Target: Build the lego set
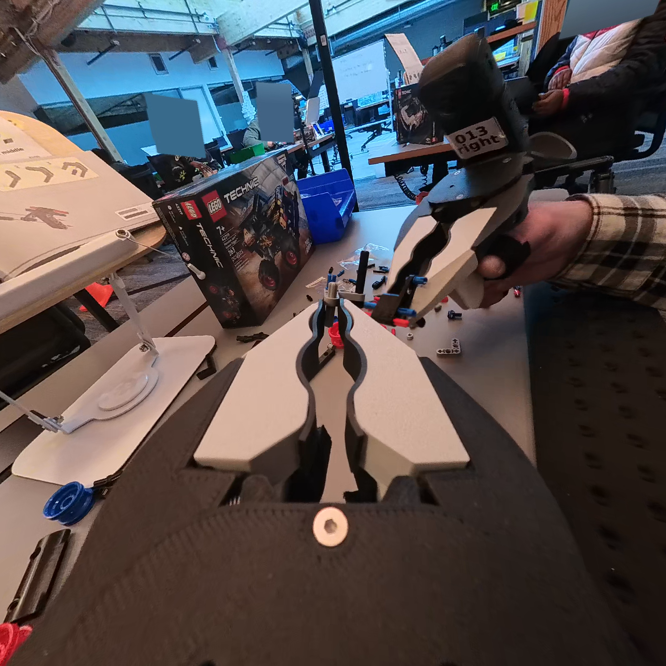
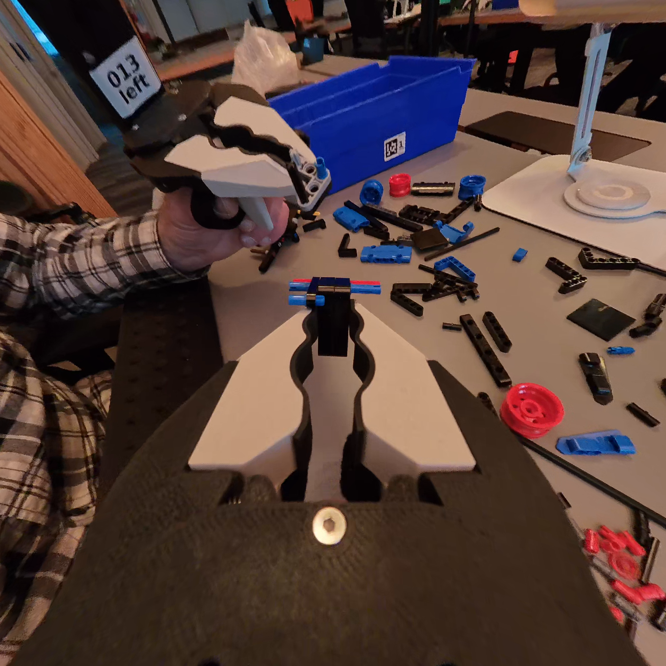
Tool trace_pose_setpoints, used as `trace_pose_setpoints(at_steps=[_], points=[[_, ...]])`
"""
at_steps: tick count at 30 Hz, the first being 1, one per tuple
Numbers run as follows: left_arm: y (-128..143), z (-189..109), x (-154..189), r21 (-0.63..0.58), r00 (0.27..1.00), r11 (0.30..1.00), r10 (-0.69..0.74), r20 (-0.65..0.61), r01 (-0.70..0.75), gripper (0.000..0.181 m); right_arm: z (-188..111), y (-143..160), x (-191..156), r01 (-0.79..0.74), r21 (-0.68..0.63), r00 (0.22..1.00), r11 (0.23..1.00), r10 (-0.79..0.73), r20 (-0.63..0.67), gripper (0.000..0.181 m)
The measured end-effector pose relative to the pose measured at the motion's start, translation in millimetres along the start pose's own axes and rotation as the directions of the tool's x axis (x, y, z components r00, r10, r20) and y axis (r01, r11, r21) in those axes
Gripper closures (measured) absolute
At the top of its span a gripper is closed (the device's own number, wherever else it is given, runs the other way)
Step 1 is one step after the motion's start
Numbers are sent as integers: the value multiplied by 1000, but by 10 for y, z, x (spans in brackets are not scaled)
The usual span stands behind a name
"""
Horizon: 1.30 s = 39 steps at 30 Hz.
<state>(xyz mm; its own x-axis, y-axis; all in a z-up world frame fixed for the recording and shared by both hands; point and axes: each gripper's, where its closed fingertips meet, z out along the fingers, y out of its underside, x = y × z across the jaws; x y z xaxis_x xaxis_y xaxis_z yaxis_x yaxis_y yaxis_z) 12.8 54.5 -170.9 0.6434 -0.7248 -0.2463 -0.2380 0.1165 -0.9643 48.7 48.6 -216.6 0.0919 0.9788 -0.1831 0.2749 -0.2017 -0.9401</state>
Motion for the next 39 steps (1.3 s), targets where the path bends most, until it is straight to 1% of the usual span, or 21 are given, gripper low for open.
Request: trace_pose_setpoints(at_steps=[4,8,11,17,21,23,24,26,28,31,32,34,39], points=[[10,5,-2,-4,1000,1000,-6,-2,6,177,24,86,36,33,-67,998,997,-37,-57,167],[9,8,1,-4,1000,1000,-7,-3,7,177,26,130,50,45,-93,995,995,-53,-87,167],[1,8,9,0,1000,1000,-8,-7,8,178,12,85,8,11,-42,999,999,-13,-49,167],[0,9,8,0,1000,1000,-11,-7,11,177,-56,-26,23,-22,50,1000,999,23,-18,167],[1,12,8,0,1000,1000,-11,-7,11,177,-61,-33,24,-26,52,999,998,27,-20,167],[0,10,5,1,1000,1000,-12,-6,12,177,-48,14,32,-7,12,999,1000,8,-47,167],[0,10,4,1,1000,1000,-12,-5,12,178,-32,75,51,2,-35,997,999,-5,-73,167],[5,13,5,-2,1000,1000,-13,-6,13,177,4,274,111,2,-174,989,985,-27,-143,167],[12,17,7,-5,1000,1000,-12,-6,12,177,28,512,156,-36,-312,978,949,-31,-208,167],[15,20,9,-7,1000,1000,-13,-7,13,177,71,781,155,-82,-436,961,896,-44,-273,166],[13,18,8,-7,1000,1000,-12,-7,12,177,88,840,146,-90,-460,956,883,-53,-287,164],[14,17,8,-7,1000,1000,-13,-7,13,177,126,906,101,-109,-484,950,868,-52,-307,151],[15,15,6,-7,1000,1000,-16,-9,16,177,168,908,-111,-109,-501,962,859,-35,-270,147]])
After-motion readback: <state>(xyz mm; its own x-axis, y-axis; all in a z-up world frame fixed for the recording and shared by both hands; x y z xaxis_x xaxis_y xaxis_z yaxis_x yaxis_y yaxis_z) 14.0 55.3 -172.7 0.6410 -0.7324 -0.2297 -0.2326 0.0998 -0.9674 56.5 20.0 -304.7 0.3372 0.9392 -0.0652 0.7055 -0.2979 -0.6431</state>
